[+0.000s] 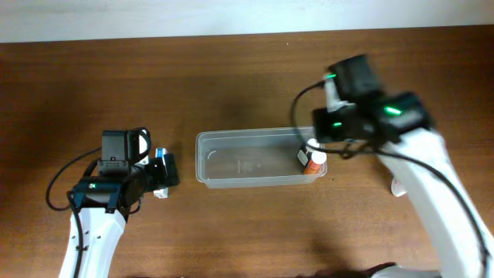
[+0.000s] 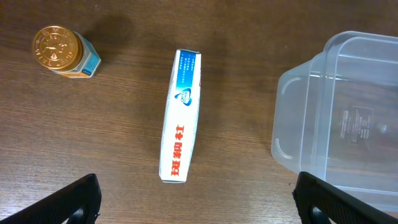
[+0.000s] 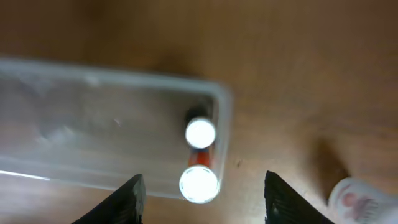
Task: Pack container
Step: 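Place the orange tube beside the dark bottle in the container, then grasp the clear spray bottle with the right gripper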
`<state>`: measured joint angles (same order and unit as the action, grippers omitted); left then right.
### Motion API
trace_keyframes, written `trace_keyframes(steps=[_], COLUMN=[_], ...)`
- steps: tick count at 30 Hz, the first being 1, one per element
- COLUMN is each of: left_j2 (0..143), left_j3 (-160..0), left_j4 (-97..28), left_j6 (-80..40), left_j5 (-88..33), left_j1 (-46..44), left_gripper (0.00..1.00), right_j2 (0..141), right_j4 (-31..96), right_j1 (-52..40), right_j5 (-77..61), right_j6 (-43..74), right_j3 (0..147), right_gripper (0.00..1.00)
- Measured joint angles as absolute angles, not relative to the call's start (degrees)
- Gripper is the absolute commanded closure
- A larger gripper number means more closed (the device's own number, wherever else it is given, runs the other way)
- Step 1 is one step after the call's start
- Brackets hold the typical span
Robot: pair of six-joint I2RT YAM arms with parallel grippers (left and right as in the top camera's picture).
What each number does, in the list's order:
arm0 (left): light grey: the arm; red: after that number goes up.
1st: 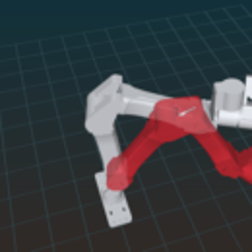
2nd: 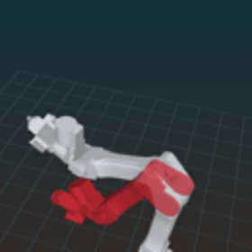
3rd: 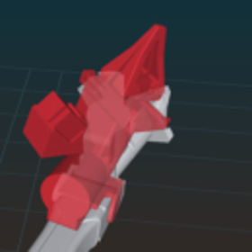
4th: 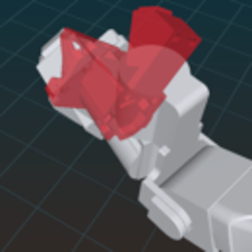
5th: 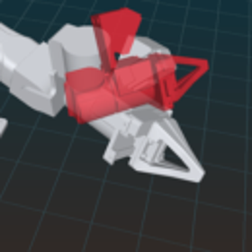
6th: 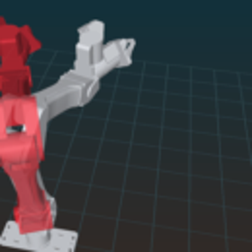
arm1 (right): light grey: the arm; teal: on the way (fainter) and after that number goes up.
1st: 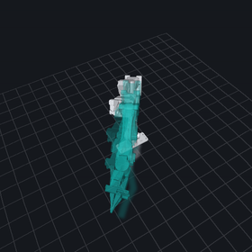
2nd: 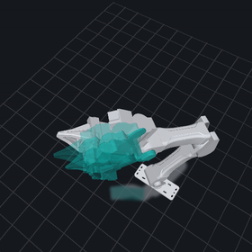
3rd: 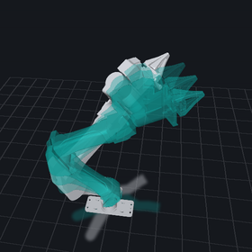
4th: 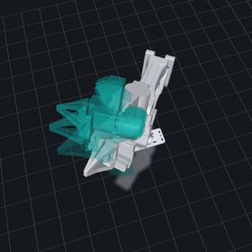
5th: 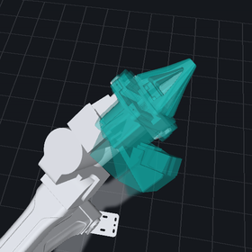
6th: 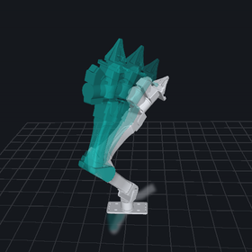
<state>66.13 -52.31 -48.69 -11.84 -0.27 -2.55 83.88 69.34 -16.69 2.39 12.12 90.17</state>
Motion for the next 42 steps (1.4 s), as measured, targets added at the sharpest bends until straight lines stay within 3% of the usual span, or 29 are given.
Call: trace_keyframes(steps=[5,9,14,25,26,29,42], left_j2=[66.13,66.13,66.13,66.13,66.13,66.13,66.13], left_j3=[-52.31,-52.31,-52.31,-52.31,-52.31,-52.31,-52.31], left_j4=[-48.69,-48.66,-48.66,-48.69,-48.69,-48.66,-48.66], left_j6=[-11.84,-11.84,-11.84,-11.84,-11.84,-11.84,-11.84], left_j5=[-0.27,-0.27,-0.27,-0.27,-0.27,-0.27,-0.27], left_j1=[-2.55,-2.55,-2.55,-2.55,-2.55,-2.55,-2.55], left_gripper=[0.00,0.00,0.01,0.01,0.00,0.01,0.01], right_j2=[77.82,80.18,83.40,92.03,92.62,93.51,93.56], right_j4=[74.22,78.37,77.52,73.34,73.12,72.34,72.31], right_j1=[-2.76,12.03,22.61,25.61,25.61,25.61,25.61], right_j5=[3.01,3.36,1.54,-2.00,-2.00,-1.98,-1.54], right_j6=[12.51,12.69,12.08,10.04,10.04,9.72,9.43], right_j3=[91.64,90.17,83.02,76.05,76.05,76.05,76.05], right_gripper=[0.30,0.28,0.28,0.29,0.30,0.48,0.72])
